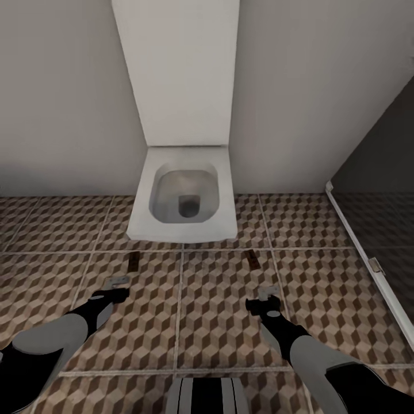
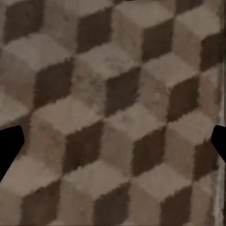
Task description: Take the four mousetraps from the cabinet in the bathroom and place them on the bathroom floor. Make sure all four end up on the same floor surface, and ensure that at least two of them are either under or directly next to the same bathroom sink.
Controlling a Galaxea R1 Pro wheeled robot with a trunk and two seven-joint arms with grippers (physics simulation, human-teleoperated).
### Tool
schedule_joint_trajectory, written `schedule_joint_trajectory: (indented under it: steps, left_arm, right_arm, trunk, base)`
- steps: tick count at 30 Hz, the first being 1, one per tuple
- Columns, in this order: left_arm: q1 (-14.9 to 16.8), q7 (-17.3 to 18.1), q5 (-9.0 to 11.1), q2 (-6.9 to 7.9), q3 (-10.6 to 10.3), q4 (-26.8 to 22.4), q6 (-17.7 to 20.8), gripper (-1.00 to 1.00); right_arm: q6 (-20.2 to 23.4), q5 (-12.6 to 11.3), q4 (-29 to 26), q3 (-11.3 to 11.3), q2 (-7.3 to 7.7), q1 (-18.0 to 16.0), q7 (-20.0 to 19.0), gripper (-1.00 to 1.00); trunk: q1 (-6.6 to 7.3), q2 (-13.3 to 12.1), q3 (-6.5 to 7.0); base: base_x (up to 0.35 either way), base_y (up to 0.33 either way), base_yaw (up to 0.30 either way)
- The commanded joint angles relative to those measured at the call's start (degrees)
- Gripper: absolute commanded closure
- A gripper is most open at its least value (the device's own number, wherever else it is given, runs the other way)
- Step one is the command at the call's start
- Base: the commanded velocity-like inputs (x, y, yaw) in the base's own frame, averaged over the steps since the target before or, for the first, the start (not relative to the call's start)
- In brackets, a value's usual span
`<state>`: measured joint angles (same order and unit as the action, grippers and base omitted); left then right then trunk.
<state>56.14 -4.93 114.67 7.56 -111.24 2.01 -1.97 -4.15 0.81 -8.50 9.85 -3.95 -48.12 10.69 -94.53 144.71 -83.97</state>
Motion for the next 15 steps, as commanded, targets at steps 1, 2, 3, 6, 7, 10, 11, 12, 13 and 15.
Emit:
schedule_joint_trajectory:
  steps: [1, 2, 3, 6, 7, 10, 11, 12, 13, 15]
  left_arm:
    - [0.0, -0.3, 0.4, -0.05, -0.5, -0.1, -0.2, -1.00]
    - [0.0, -0.3, 0.4, -0.11, -0.5, -0.2, -0.2, -1.00]
    - [0.0, -0.4, 0.4, -0.23, -0.5, -0.2, -0.1, -1.00]
    - [0.0, -0.4, 0.4, -0.33, -0.5, -0.5, -0.1, -1.00]
    - [-0.1, -0.4, 0.5, -0.34, -0.5, -0.6, -0.1, -1.00]
    - [-0.1, -0.4, 0.5, -0.33, -0.5, -0.7, -0.1, -1.00]
    - [-0.1, -0.4, 0.5, -0.30, -0.5, -0.8, -0.1, -1.00]
    - [-0.1, -0.4, 0.5, -0.26, -0.5, -0.8, -0.1, -1.00]
    - [-0.1, -0.4, 0.5, -0.21, -0.5, -0.9, -0.1, -1.00]
    - [-0.2, -0.4, 0.6, -0.08, -0.5, -0.9, -0.1, -1.00]
  right_arm:
    - [-0.1, 0.1, 0.1, 0.3, -0.03, 0.0, 0.3, -1.00]
    - [-0.2, 0.1, 0.2, 0.3, -0.04, 0.0, 0.3, -1.00]
    - [-0.2, 0.1, 0.3, 0.3, -0.06, 0.0, 0.3, -1.00]
    - [-0.2, 0.1, 0.5, 0.3, -0.04, 0.0, 0.3, -1.00]
    - [-0.2, 0.1, 0.6, 0.3, -0.04, 0.0, 0.3, -1.00]
    - [-0.2, 0.1, 0.7, 0.3, -0.05, 0.1, 0.3, -1.00]
    - [-0.2, 0.1, 0.7, 0.3, -0.06, 0.2, 0.3, -1.00]
    - [-0.2, 0.1, 0.7, 0.3, -0.05, 0.3, 0.3, -1.00]
    - [-0.2, 0.1, 0.7, 0.3, -0.04, 0.3, 0.3, -1.00]
    - [-0.2, 0.1, 0.8, 0.3, -0.03, 0.4, 0.3, -1.00]
  trunk:
    - [0.03, 0.0, 0.20]
    - [0.06, 0.0, 0.42]
    - [0.08, 0.0, 0.64]
    - [0.16, -0.1, 1.30]
    - [0.19, -0.1, 1.53]
    - [0.26, -0.1, 2.19]
    - [0.29, -0.1, 2.41]
    - [0.32, -0.2, 2.63]
    - [0.34, -0.2, 2.86]
    - [0.39, -0.2, 3.30]
  base:
    - [0.000, 0.000, 0.000]
    - [0.000, 0.000, 0.000]
    - [0.000, 0.000, 0.000]
    - [0.000, 0.000, 0.000]
    - [0.000, 0.000, 0.000]
    - [0.000, 0.000, 0.000]
    - [0.000, 0.000, 0.000]
    - [0.000, 0.000, 0.000]
    - [0.000, 0.000, 0.000]
    - [0.000, 0.000, 0.000]
